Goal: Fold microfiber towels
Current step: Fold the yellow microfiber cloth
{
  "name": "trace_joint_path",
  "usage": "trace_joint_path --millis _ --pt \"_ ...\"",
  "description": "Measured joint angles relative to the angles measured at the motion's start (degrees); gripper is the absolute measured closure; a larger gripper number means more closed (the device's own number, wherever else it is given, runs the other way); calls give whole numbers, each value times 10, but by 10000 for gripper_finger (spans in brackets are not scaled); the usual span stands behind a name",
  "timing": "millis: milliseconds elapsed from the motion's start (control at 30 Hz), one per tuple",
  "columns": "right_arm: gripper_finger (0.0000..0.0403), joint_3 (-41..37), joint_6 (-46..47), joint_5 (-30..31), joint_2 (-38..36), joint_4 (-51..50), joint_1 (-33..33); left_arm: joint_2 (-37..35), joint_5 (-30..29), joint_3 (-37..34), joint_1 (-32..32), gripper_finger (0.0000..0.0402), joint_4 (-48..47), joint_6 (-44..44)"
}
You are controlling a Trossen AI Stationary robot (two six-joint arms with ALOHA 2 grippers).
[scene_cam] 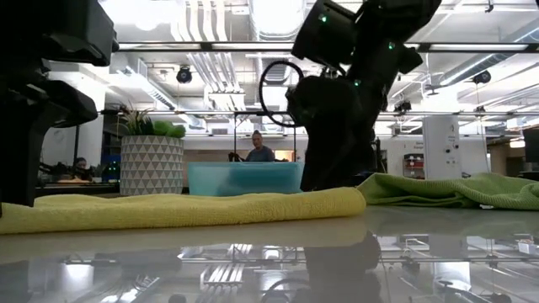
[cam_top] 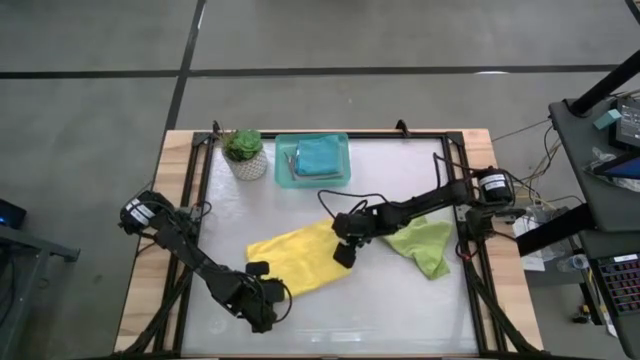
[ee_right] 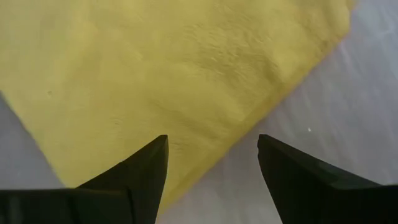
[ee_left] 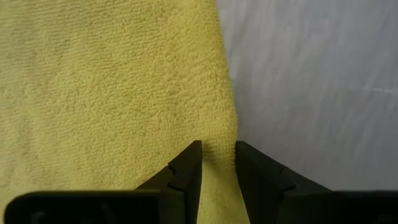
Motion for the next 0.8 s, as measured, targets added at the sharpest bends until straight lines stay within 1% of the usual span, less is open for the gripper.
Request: trace_joint_path --millis 200,500,667,800 --pt "165 -5 6 -5 7 16 -1 0 -2 0 1 320 1 -14" --pt "166 -4 8 -68 50 127 -1 0 -3 -2 1 313 2 -15" --pt "181 -5 8 -69 47 136 -2 1 -3 -2 1 303 3 -15" --pt "184 -6 8 -61 46 142 -1 1 -3 -2 1 301 3 -13"
